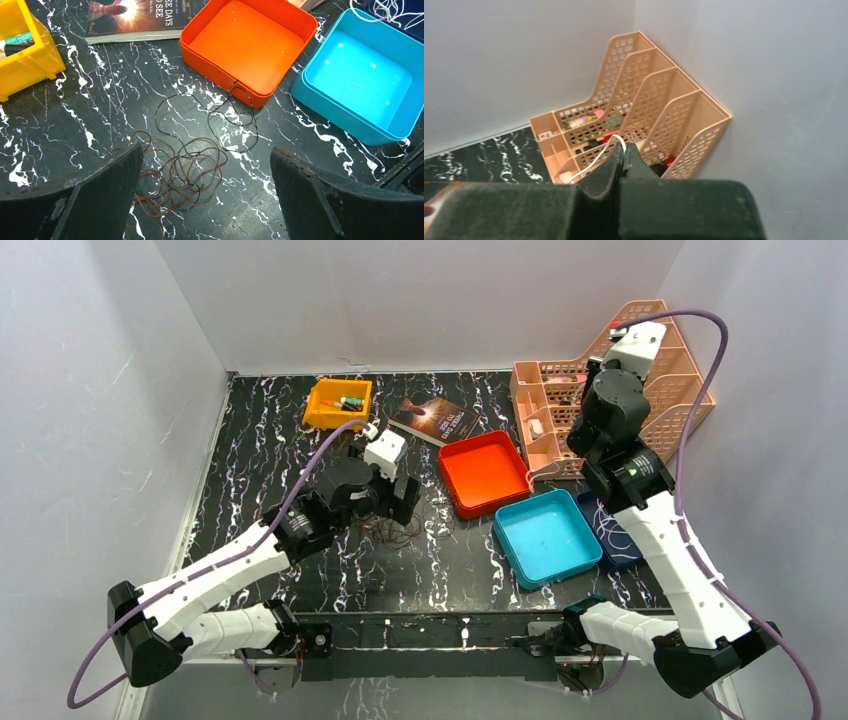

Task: Untangle the cables
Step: Place the cable in the bin.

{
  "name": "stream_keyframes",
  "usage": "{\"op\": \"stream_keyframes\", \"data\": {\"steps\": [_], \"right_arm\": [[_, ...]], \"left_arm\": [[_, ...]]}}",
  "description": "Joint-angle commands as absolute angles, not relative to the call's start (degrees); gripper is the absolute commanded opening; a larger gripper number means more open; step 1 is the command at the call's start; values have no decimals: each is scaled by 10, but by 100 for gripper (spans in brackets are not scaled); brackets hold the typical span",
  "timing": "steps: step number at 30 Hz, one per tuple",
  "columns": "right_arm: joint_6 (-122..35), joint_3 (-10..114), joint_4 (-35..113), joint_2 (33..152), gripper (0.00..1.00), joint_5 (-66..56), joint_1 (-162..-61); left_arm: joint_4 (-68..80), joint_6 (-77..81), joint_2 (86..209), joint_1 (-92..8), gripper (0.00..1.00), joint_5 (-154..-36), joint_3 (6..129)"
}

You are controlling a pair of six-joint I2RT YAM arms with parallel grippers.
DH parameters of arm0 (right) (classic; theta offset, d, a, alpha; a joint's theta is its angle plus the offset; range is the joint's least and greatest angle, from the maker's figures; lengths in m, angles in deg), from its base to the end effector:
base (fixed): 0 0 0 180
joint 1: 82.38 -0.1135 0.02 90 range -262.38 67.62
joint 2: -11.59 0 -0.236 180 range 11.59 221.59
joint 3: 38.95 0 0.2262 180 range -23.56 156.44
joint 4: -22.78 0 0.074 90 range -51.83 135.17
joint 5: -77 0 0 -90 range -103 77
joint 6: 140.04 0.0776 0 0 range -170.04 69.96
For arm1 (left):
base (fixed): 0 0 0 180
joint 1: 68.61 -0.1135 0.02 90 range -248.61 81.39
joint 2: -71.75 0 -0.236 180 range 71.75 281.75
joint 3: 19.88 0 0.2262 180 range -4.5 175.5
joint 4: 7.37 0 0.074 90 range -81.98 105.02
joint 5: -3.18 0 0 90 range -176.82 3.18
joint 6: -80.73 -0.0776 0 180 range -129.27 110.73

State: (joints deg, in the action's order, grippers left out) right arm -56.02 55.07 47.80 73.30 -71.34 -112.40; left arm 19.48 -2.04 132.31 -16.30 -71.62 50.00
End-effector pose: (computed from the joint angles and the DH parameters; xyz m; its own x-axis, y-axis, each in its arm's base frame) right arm 0.2176 0.0494 0.4568 0.0605 -0.0282 -0.9978 0.4773 0.8787 0.0041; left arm 0.1807 -0.2006 0.3108 -0.2596 0.1373 -0.9559 0.5828 0.8116 -0.0417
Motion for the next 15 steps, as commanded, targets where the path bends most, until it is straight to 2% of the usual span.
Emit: {"op": "stream_keyframes", "data": {"steps": [1, 15], "right_arm": [[-534, 594, 494, 716, 0, -690, -1063], [-622, 479, 364, 631, 0, -797, -983]], "left_arm": [[200, -9, 1315, -161, 98, -720, 527], [239, -22, 1367, -160, 98, -782, 576]]}}
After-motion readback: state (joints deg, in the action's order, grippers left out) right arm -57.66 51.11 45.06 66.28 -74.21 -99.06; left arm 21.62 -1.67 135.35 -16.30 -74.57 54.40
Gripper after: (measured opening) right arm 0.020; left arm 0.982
